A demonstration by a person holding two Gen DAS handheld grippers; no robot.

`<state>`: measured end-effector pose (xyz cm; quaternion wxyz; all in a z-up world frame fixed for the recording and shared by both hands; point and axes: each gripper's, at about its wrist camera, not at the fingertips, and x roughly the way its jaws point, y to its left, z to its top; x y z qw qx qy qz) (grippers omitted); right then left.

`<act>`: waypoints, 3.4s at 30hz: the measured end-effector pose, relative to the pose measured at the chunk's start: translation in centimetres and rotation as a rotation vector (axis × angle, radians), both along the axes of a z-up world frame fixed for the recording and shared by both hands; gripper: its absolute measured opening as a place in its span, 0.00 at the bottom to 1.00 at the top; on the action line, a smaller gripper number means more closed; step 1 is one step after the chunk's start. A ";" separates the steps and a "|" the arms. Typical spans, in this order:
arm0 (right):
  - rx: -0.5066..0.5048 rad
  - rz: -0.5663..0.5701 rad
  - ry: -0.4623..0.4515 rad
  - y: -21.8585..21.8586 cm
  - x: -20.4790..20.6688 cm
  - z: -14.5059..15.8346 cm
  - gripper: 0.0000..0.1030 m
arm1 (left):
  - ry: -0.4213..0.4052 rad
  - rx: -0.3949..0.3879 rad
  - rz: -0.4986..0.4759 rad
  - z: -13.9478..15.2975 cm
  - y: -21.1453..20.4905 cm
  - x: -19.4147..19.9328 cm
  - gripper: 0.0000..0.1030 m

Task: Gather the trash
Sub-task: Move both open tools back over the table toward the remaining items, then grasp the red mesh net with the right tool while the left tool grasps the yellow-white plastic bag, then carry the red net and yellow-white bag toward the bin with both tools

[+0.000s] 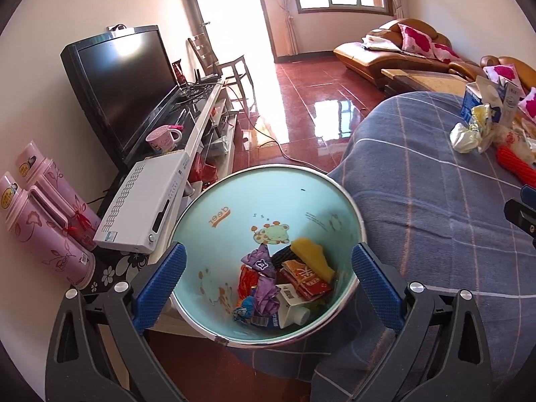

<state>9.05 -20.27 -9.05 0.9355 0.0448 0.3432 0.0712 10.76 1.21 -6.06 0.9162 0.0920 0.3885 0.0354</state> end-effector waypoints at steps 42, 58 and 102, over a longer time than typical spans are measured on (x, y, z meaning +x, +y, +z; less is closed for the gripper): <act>-0.164 -0.018 0.182 -16.5 8.5 -5.0 0.33 | 0.061 -0.041 -0.400 -0.9 -17.1 7.4 0.94; -0.093 -0.196 0.208 -22.9 0.8 -3.6 0.17 | 0.067 -0.020 -0.541 -2.9 -27.3 16.0 0.81; -0.074 -0.154 0.134 -10.8 -4.4 -1.3 0.17 | 0.041 -0.078 -0.286 -0.5 -8.1 0.6 0.42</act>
